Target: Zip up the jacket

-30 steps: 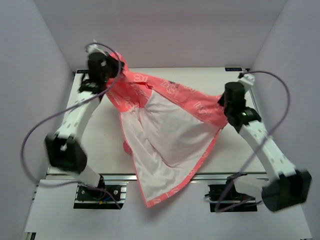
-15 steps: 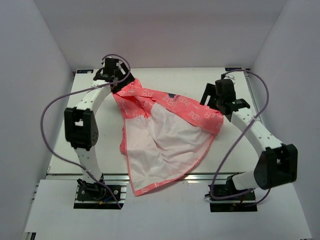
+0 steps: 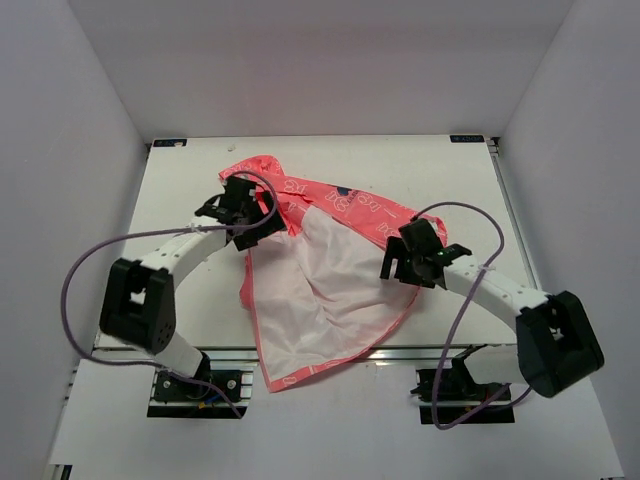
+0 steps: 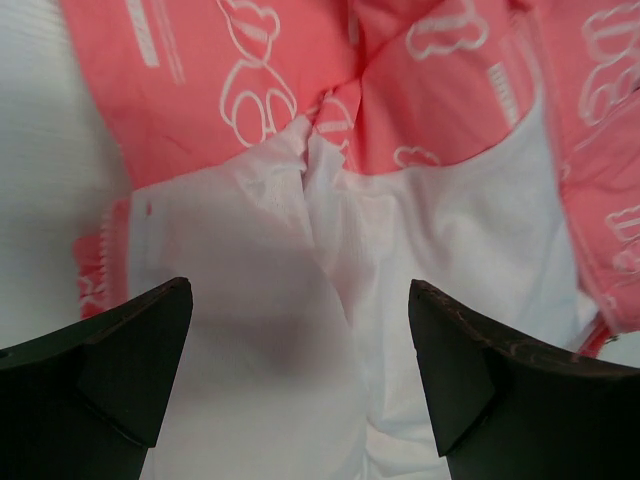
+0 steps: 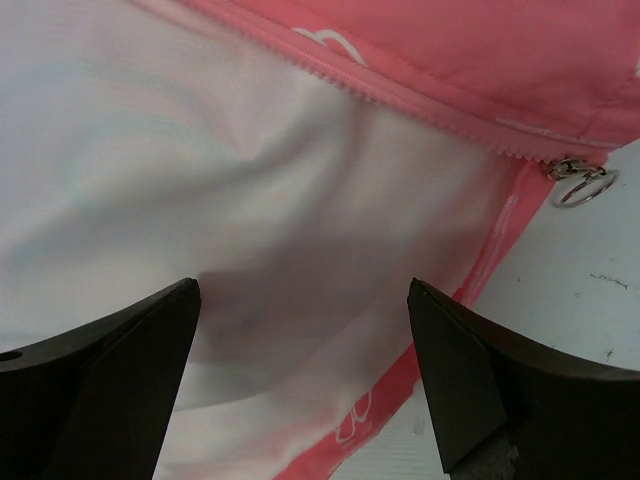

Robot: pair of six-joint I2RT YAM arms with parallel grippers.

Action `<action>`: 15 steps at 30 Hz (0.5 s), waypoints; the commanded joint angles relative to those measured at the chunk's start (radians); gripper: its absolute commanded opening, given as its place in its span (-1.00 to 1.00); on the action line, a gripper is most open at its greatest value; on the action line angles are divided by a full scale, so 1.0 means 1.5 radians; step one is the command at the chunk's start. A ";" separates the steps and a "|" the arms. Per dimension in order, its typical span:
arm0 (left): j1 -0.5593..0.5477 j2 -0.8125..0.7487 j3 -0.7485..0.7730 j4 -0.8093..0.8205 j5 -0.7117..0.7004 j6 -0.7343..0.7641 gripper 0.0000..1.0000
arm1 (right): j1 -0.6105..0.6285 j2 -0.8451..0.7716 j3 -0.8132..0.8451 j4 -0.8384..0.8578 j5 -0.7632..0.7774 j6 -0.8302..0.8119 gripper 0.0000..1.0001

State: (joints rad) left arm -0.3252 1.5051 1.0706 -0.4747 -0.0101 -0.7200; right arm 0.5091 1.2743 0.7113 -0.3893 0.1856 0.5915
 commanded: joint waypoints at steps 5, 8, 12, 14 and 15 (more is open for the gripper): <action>-0.020 0.137 0.030 0.114 0.095 0.040 0.96 | -0.088 0.171 0.114 0.040 0.000 0.026 0.78; -0.020 0.204 0.097 0.093 0.081 0.049 0.96 | -0.149 0.234 0.163 0.051 -0.018 0.013 0.78; -0.020 0.316 0.187 0.101 0.117 0.056 0.96 | -0.193 0.312 0.233 0.063 -0.035 -0.009 0.78; -0.020 0.335 0.207 0.121 0.127 0.050 0.96 | -0.213 0.352 0.271 0.076 -0.047 -0.023 0.78; -0.020 0.349 0.220 0.119 0.129 0.047 0.96 | -0.219 0.364 0.286 0.075 -0.051 -0.028 0.77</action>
State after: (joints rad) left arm -0.3511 1.9942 1.3540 -0.3279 0.1402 -0.6548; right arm 0.2131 1.7645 1.0744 -0.3264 0.1326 0.5766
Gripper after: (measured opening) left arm 0.979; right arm 0.889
